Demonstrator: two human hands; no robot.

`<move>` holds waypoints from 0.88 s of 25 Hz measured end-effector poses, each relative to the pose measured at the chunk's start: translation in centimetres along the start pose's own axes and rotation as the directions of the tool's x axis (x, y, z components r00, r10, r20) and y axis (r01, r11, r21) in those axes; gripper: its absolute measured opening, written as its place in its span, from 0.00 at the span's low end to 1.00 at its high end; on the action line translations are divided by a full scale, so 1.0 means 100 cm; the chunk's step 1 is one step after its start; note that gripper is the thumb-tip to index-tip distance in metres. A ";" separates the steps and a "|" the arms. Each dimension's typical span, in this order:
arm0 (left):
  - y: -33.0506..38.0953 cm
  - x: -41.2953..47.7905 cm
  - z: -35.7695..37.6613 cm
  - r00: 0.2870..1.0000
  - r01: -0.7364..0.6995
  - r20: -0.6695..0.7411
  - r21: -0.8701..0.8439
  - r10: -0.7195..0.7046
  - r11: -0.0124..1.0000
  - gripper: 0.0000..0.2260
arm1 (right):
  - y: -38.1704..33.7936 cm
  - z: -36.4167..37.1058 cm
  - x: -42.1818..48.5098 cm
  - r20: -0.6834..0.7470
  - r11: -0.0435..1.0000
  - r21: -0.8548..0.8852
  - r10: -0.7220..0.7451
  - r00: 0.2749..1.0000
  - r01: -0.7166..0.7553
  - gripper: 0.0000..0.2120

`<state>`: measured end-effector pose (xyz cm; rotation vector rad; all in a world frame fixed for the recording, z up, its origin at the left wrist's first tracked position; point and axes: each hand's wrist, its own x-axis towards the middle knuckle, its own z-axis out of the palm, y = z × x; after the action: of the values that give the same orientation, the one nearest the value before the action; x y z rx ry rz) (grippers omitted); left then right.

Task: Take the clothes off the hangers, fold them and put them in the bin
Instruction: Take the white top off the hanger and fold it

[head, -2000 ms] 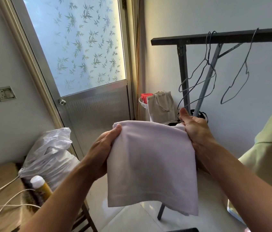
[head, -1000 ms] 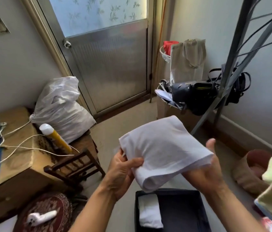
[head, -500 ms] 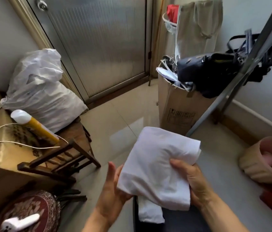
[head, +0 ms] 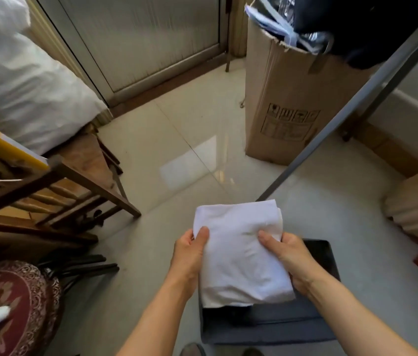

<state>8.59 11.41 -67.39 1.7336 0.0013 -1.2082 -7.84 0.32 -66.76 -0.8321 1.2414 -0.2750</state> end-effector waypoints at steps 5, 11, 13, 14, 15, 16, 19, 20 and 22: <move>-0.091 0.042 0.006 0.999 -0.018 0.049 0.078 0.014 0.997 0.19 | 0.090 -0.024 0.056 -0.073 0.987 -0.105 0.112 0.991 -0.119 0.08; -0.195 0.077 0.017 0.974 0.205 0.015 0.374 -0.227 0.904 0.20 | 0.196 -0.050 0.101 -0.145 0.913 -0.296 0.247 0.958 -0.281 0.05; -0.221 0.091 0.018 0.973 0.217 -0.018 0.418 -0.231 0.882 0.22 | 0.215 -0.051 0.112 -0.150 0.891 -0.326 0.281 0.948 -0.316 0.05; -0.230 0.099 0.018 0.977 0.203 -0.035 0.433 -0.208 0.878 0.22 | 0.224 -0.050 0.121 -0.148 0.884 -0.338 0.288 0.946 -0.322 0.06; -0.237 0.107 0.019 0.982 0.186 -0.052 0.445 -0.182 0.876 0.23 | 0.232 -0.049 0.132 -0.154 0.882 -0.345 0.286 0.946 -0.322 0.06; -0.240 0.116 0.019 0.986 0.165 -0.071 0.445 -0.149 0.880 0.23 | 0.237 -0.047 0.144 -0.164 0.886 -0.344 0.271 0.948 -0.313 0.07; -0.246 0.147 0.023 0.990 0.127 -0.118 0.451 -0.082 0.883 0.24 | 0.247 -0.040 0.181 -0.188 0.890 -0.359 0.225 0.956 -0.280 0.08; -0.251 0.159 0.025 0.990 0.128 -0.116 0.465 -0.084 0.876 0.25 | 0.249 -0.037 0.192 -0.190 0.876 -0.395 0.218 0.957 -0.278 0.10; -0.258 0.175 0.031 0.986 0.169 -0.091 0.506 -0.142 0.846 0.29 | 0.252 -0.033 0.205 -0.190 0.830 -0.471 0.236 0.953 -0.300 0.22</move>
<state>2.59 13.99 -98.02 2.2661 -0.1676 -1.3669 -10.13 3.82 -99.14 -1.0736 1.5601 0.2417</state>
